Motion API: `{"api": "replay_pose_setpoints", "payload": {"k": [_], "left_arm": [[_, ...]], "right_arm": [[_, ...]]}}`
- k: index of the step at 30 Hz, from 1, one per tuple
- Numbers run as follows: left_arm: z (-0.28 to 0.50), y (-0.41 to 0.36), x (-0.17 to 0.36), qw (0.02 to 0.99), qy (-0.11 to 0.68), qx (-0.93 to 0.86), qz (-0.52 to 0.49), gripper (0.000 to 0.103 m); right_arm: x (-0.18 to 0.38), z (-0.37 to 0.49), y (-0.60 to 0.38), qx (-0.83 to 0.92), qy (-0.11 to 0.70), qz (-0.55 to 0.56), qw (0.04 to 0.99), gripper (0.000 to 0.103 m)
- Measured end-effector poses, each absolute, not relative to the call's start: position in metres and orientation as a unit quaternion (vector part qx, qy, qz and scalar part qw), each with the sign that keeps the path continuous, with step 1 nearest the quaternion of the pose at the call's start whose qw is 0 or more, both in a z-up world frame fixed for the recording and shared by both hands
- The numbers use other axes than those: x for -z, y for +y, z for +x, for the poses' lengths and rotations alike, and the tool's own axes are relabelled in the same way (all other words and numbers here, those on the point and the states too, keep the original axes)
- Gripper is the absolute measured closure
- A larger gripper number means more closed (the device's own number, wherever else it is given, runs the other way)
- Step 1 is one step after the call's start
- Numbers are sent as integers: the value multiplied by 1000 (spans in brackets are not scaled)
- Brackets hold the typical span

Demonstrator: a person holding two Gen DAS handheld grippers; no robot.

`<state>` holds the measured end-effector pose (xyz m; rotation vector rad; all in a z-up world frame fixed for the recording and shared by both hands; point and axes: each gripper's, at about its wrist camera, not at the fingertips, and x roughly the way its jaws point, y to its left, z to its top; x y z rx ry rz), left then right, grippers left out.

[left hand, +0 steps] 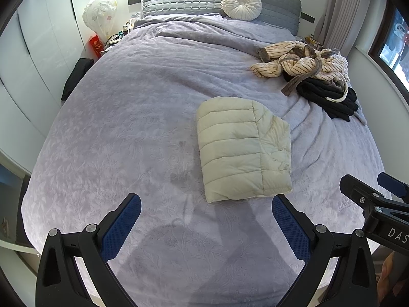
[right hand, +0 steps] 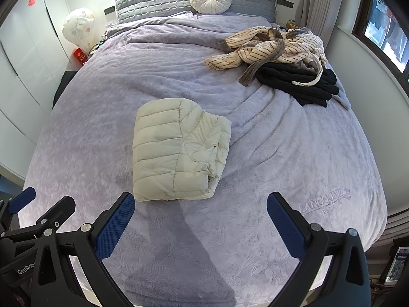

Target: Fold large clothes

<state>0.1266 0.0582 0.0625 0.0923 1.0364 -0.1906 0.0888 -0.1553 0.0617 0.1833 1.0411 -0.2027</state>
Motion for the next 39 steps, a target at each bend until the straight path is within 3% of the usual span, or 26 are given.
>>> {"api": "replay_pose_setpoints", "payload": {"k": [39], "left_arm": [[130, 61, -65, 869, 484, 94, 36, 0]], "right_arm": [[-63, 88, -157, 96, 498, 87, 858, 0]]}}
